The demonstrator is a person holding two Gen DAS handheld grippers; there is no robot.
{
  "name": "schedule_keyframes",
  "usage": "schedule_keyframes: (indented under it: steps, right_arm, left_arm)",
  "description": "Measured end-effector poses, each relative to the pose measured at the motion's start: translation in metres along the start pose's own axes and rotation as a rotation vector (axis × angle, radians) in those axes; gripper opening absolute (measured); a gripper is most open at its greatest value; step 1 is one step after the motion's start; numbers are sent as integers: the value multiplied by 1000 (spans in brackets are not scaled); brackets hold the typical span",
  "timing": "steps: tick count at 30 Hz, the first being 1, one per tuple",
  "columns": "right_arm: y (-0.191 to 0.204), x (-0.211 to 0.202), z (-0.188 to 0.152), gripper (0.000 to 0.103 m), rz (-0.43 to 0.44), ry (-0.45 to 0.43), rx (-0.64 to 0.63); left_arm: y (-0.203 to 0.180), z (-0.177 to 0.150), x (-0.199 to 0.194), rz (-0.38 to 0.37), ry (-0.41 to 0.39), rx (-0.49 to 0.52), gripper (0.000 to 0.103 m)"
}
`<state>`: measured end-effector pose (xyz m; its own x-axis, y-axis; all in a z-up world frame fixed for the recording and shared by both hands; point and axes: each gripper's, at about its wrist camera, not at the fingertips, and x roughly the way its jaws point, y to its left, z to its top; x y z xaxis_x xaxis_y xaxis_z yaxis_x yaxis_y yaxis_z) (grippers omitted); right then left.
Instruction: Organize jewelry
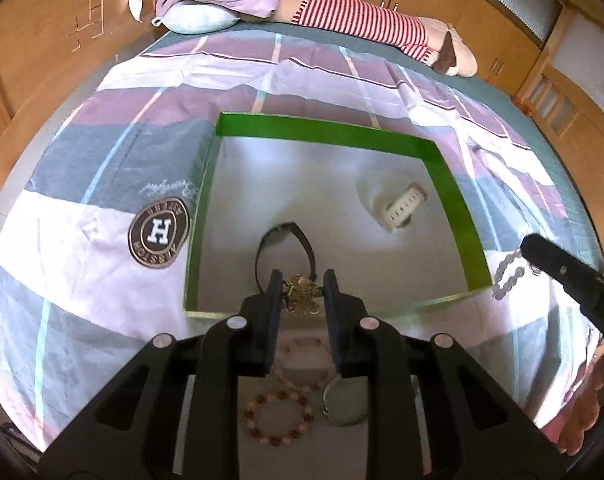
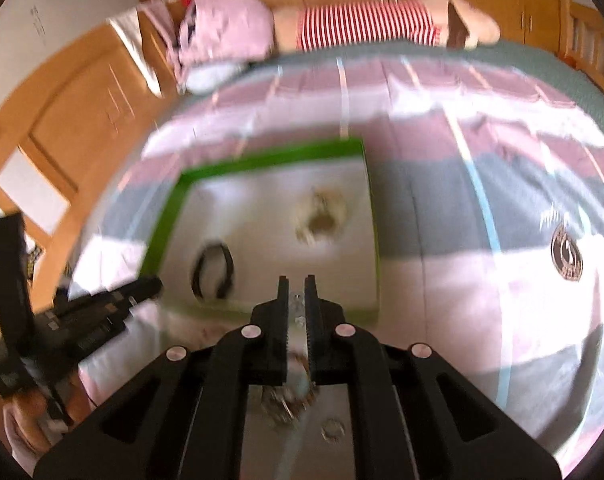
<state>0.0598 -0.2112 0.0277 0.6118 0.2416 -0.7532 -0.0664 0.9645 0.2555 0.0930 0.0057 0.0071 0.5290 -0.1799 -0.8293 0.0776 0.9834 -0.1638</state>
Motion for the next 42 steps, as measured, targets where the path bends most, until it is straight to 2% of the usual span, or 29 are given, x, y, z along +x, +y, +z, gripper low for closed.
schedule_keyframes:
  steps: [4, 8, 12, 14, 16, 18, 20, 22, 24, 26, 28, 30, 33, 35, 38, 40, 42]
  right_arm:
    - [10, 8, 10, 7, -39, -26, -35]
    - [14, 46, 9, 7, -63, 53, -35]
    - [9, 72, -1, 7, -86, 120, -32]
    - [8, 74, -4, 7, -86, 135, -33]
    - [9, 71, -4, 13, -86, 135, -39]
    - [9, 63, -3, 36, -87, 114, -32]
    - [9, 52, -2, 38, -78, 86, -23]
    - [10, 43, -2, 38, -57, 94, -29]
    - [13, 32, -9, 38, -18, 133, -41]
    - [18, 27, -22, 38, 24, 197, -79]
    - [25, 32, -36, 38, 32, 257, -128]
    - [29, 47, -50, 38, 12, 326, -169]
    - [24, 68, -64, 38, 9, 406, -150]
    - [22, 77, -70, 38, 37, 439, -128]
    - [33, 86, -79, 38, 53, 457, -170]
    - [39, 91, -83, 35, 23, 462, -200]
    - [41, 97, -86, 1, -3, 476, -209]
  left_arm:
    - [6, 8, 25, 27, 32, -19, 21]
    - [15, 5, 45, 39, 89, -47, 21]
    - [15, 2, 48, 44, 103, -42, 21]
    - [16, 3, 46, 46, 98, -42, 26]
    - [14, 2, 41, 35, 96, -38, 29]
    - [14, 1, 37, 31, 95, -31, 29]
    - [14, -3, 28, 30, 103, -20, 29]
    - [11, -12, 14, 40, 103, 14, 30]
    - [10, -21, 9, 51, 128, 39, 33]
    - [9, -31, 8, 5, 178, 41, 34]
    - [6, -35, 12, -28, 208, 61, 42]
    - [4, -41, 20, 8, 227, 77, 50]
    - [2, -46, 33, 37, 276, 84, 50]
    - [2, -50, 37, 40, 293, 81, 53]
    - [1, -51, 37, 52, 292, 90, 61]
    - [1, -52, 38, 58, 294, 94, 62]
    - [1, -53, 40, 67, 303, 96, 62]
